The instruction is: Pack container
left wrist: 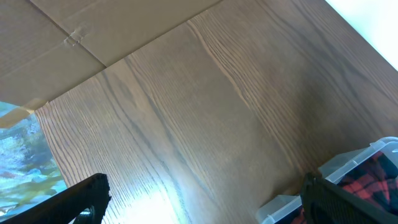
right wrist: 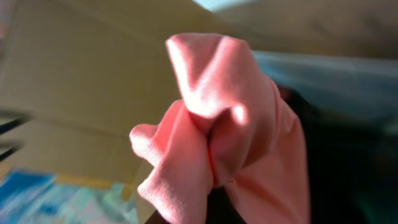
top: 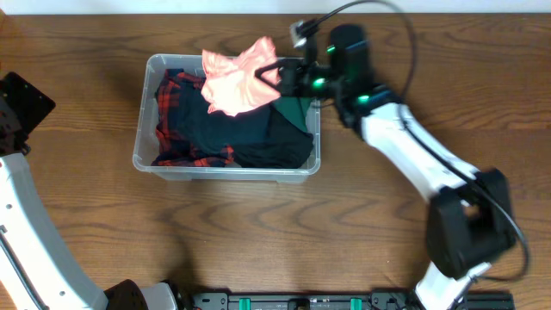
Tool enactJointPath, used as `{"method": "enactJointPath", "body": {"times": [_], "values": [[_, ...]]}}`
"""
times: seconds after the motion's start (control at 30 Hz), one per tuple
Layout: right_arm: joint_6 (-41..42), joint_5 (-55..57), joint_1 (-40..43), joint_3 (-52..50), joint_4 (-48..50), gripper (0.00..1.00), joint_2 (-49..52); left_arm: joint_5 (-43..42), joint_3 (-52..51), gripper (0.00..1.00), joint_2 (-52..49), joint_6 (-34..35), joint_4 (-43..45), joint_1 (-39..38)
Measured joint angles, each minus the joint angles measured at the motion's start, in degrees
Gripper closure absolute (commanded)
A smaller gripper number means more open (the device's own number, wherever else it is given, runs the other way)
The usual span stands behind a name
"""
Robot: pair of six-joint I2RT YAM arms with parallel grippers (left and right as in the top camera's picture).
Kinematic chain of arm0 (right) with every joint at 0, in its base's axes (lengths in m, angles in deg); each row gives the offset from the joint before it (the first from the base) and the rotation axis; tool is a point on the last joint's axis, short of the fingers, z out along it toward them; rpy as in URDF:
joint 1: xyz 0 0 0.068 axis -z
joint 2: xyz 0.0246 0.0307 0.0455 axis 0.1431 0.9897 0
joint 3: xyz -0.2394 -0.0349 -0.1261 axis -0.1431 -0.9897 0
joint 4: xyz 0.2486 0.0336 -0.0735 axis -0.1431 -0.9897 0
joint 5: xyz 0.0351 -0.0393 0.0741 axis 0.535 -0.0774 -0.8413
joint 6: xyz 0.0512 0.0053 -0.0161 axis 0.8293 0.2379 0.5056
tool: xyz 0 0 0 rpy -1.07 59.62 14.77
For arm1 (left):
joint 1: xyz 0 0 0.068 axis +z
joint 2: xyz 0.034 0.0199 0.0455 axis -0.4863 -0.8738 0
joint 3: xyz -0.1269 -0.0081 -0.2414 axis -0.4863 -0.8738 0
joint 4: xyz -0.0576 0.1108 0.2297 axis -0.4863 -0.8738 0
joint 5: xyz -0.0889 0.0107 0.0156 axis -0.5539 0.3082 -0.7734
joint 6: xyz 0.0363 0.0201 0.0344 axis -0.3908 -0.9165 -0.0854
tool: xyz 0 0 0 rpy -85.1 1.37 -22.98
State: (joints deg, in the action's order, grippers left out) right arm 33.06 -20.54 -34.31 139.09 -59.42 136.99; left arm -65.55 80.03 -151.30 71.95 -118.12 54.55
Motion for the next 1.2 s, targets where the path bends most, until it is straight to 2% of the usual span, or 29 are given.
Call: {"method": "enactJointPath", "body": {"times": [0.23, 0.47, 0.5, 0.53, 0.6, 0.63, 0.67, 0.73, 0.87, 1.0, 1.03, 1.2], "values": [[3.7, 8.9, -1.1, 0.7, -1.4, 0.99, 8.0, 0.0, 0.0, 0.02, 0.0, 0.0, 0.0, 0.0], [-1.7, 11.5, -1.0, 1.4, -7.1, 0.98, 7.8, 0.0, 0.0, 0.02, 0.0, 0.0, 0.0, 0.0], [-2.4, 12.0, -1.1, 1.5, -8.2, 0.95, 7.6, 0.0, 0.0, 0.02, 0.0, 0.0, 0.0, 0.0], [-3.4, 13.1, -1.1, 1.5, -9.7, 0.83, 7.1, 0.0, 0.0, 0.02, 0.0, 0.0, 0.0, 0.0], [-5.7, 14.9, -1.1, 1.5, -12.7, 0.44, 5.5, 0.0, 0.0, 0.02, 0.0, 0.0, 0.0, 0.0], [-7.5, 15.9, -1.1, 1.3, -14.4, 0.33, 4.3, 0.0, 0.0, 0.02, 0.0, 0.0, 0.0, 0.0], [-9.1, 16.4, -0.9, 1.2, -15.6, 0.27, 3.3, 0.0, 0.0, 0.02, 0.0, 0.0, 0.0, 0.0], [-12.9, 17.4, 0.0, 0.7, -17.7, 0.18, -0.1, 0.0, 0.0, 0.02, 0.0, 0.0, 0.0, 0.0], [-18.0, 18.1, 3.5, 0.3, -19.1, 0.12, -8.9, 0.0, 0.0, 0.02, 0.0, 0.0, 0.0, 0.0], [-20.4, 18.8, 10.8, 0.4, -20.4, 0.07, -19.9, 0.0, 0.0, 0.02, 0.0, 0.0, 0.0, 0.0], [-20.6, 18.9, 12.0, 0.4, -20.9, 0.01, -21.3, 0.0, 0.0, 0.02, 0.0, 0.0, 0.0, 0.0], [-21.7, 19.5, 18.0, 0.5, -22.4, 0.01, -26.1, 0.0, 0.0, 0.02, 0.0, 0.0, 0.0, 0.0]]}}
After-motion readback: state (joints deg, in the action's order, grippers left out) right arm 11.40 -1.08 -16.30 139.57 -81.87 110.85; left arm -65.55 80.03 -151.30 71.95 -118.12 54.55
